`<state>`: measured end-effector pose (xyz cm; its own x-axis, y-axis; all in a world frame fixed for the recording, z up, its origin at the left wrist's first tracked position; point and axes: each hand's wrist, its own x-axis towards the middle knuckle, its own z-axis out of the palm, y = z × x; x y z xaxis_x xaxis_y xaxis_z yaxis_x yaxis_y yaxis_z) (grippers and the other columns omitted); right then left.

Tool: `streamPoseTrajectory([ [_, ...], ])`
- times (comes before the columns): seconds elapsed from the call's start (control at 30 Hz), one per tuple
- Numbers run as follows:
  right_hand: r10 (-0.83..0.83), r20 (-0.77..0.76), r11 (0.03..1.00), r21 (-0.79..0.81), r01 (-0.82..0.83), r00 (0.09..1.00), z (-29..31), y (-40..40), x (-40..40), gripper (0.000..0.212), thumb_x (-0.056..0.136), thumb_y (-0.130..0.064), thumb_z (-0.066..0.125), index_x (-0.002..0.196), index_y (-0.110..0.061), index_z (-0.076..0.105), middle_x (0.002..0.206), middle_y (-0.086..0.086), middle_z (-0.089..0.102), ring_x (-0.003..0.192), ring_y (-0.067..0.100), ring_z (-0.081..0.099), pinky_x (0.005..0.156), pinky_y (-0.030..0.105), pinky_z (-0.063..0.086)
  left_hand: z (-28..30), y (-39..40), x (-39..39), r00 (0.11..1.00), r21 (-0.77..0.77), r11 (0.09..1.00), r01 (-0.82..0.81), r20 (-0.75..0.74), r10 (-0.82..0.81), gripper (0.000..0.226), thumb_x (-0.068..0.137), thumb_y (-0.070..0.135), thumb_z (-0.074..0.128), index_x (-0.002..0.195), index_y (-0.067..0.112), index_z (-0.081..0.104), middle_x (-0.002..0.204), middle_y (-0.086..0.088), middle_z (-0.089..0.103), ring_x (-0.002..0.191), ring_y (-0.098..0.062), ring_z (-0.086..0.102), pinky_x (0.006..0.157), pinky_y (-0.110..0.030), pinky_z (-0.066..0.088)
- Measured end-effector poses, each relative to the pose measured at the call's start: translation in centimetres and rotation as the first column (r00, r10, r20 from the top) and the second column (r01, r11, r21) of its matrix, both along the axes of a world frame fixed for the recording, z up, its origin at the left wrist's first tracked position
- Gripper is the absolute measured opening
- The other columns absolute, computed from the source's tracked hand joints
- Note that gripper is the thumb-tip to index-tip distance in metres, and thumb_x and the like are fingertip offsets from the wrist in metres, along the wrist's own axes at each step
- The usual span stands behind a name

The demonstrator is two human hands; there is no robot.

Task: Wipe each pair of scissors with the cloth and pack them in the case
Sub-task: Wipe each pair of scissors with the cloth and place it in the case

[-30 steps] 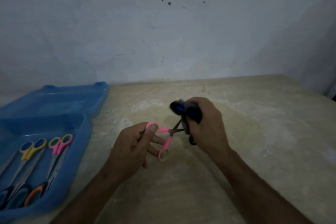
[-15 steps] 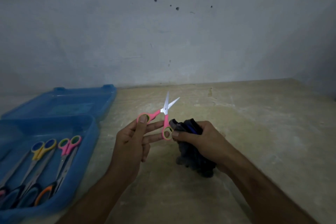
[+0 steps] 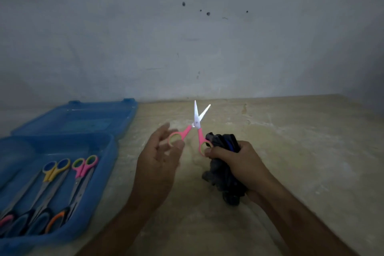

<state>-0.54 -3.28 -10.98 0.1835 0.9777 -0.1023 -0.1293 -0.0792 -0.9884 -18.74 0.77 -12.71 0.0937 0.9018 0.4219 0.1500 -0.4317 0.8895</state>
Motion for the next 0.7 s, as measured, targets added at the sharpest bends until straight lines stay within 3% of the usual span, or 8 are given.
streamPoseTrajectory([
  [0.07,-0.019,-0.022,1.0,0.007,0.019,1.0,0.1,0.0,0.0,0.022,0.082,-0.012,0.081,0.066,-0.003,0.069,0.061,0.02,0.063,0.042,0.03,0.06,0.05,0.038,0.054,-0.3,0.4,-0.7,0.892,0.469,0.882,-0.056,-0.374,0.255,0.053,0.091,0.027,0.071,0.14,0.023,0.054,0.136,0.002,0.055,0.122,-0.012,0.054,0.101,-0.023,0.042],
  [0.1,-0.021,-0.027,1.0,0.01,0.021,0.999,0.1,0.0,0.0,0.021,0.082,-0.013,0.081,0.067,-0.003,0.07,0.061,0.019,0.063,0.042,0.03,0.059,0.049,0.037,0.053,-0.4,0.6,-0.7,0.806,0.594,0.804,0.011,-0.482,0.345,0.057,0.086,0.024,0.074,0.14,0.024,0.055,0.135,-0.002,0.055,0.123,-0.019,0.051,0.104,-0.028,0.038],
  [0.2,0.01,-0.023,1.0,-0.01,-0.01,1.0,0.1,-0.1,-0.2,0.021,0.083,-0.015,0.08,0.066,-0.005,0.073,0.06,0.014,0.065,0.051,0.03,0.06,0.052,0.038,0.056,-1.1,0.5,0.1,0.674,0.61,0.78,0.14,-0.636,0.376,0.059,0.081,0.024,0.079,0.137,0.025,0.061,0.133,-0.004,0.063,0.117,-0.026,0.056,0.091,-0.04,0.05],
  [0.3,0.074,-0.036,0.997,-0.015,-0.074,0.997,0.2,-0.3,-0.8,0.02,0.082,-0.017,0.081,0.073,-0.001,0.074,0.061,0.015,0.064,0.057,0.033,0.061,0.06,0.043,0.057,-1.6,0.7,0.3,0.707,0.644,0.754,0.13,-0.593,0.385,0.045,0.086,0.021,0.074,0.13,0.022,0.066,0.124,-0.003,0.07,0.103,-0.023,0.068,0.074,-0.037,0.058],
  [0.43,0.112,-0.025,0.993,0.046,-0.11,0.993,0.4,-0.4,-0.9,0.022,0.085,-0.019,0.079,0.073,-0.003,0.073,0.063,0.016,0.065,0.06,0.035,0.062,0.056,0.036,0.057,-1.3,0.4,0.1,0.776,0.663,0.738,0.127,-0.53,0.342,0.037,0.09,0.014,0.069,0.127,0.02,0.07,0.121,0.004,0.072,0.091,-0.012,0.072,0.065,-0.027,0.058],
  [0.57,0.121,0.032,0.989,0.079,-0.123,0.992,0.8,-0.7,-0.8,0.028,0.078,-0.029,0.082,0.079,-0.002,0.073,0.071,0.016,0.071,0.064,0.033,0.07,0.059,0.036,0.06,-1.2,0.3,0.5,0.884,0.529,0.849,-0.019,-0.387,0.261,0.025,0.098,0.019,0.063,0.121,0.021,0.073,0.109,0.009,0.075,0.085,-0.001,0.07,0.068,-0.02,0.058],
  [0.63,0.09,0.037,0.993,0.073,-0.093,0.995,0.5,-0.4,-0.2,0.032,0.076,-0.023,0.085,0.094,-0.002,0.07,0.082,0.018,0.074,0.075,0.035,0.075,0.069,0.044,0.063,-1.1,0.7,0.4,0.98,0.2,0.975,-0.102,-0.146,0.132,0.02,0.1,0.021,0.062,0.116,0.023,0.074,0.103,0.009,0.077,0.084,-0.005,0.074,0.072,-0.028,0.063],
  [0.7,0.021,0.061,0.997,0.066,-0.025,0.998,-0.1,0.2,0.3,0.034,0.076,-0.01,0.086,0.105,-0.008,0.067,0.092,0.014,0.075,0.086,0.032,0.075,0.08,0.047,0.062,-1.0,1.2,0.0,0.995,-0.125,0.991,-0.049,0.085,0.06,0.019,0.098,0.017,0.063,0.106,0.029,0.076,0.1,0.004,0.079,0.084,-0.016,0.078,0.072,-0.041,0.065],
])
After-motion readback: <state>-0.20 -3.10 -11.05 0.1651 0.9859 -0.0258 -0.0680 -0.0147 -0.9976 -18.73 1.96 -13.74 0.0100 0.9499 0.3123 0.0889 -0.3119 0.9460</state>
